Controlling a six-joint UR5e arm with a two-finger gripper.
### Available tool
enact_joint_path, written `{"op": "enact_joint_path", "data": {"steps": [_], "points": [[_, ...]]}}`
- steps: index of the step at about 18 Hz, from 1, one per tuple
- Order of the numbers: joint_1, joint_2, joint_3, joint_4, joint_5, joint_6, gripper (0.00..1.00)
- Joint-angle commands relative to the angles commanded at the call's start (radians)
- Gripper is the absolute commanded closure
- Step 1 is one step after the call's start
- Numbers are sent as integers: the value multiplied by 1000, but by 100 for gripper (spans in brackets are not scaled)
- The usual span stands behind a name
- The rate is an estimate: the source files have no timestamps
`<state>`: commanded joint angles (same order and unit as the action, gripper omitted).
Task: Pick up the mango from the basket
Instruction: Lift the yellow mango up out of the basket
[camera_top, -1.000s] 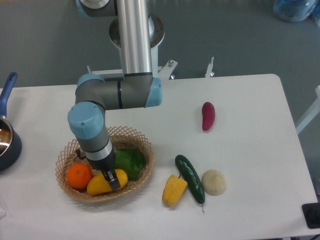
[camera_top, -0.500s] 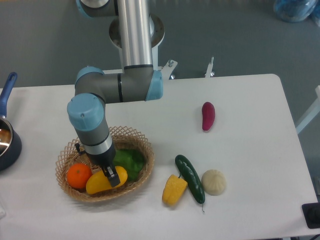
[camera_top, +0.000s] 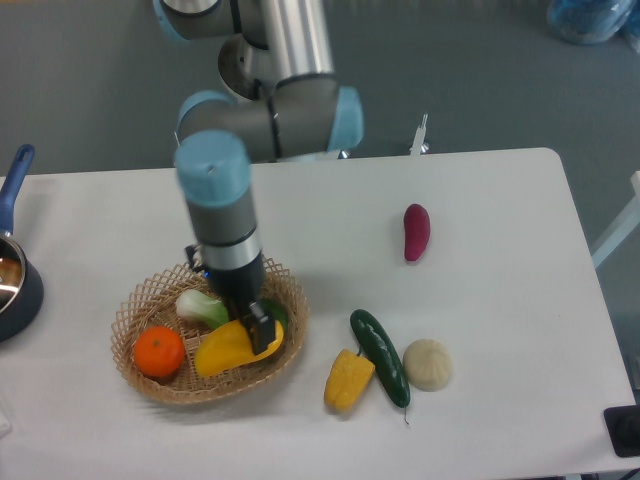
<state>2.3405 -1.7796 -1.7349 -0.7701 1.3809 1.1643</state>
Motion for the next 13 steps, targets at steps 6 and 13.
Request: {"op": "enact_joint_path", "data": {"steps": [6, 13], "points": [[163, 65, 17, -2, -189, 2, 45], [244, 75, 32, -11, -246, 11, 45]]}}
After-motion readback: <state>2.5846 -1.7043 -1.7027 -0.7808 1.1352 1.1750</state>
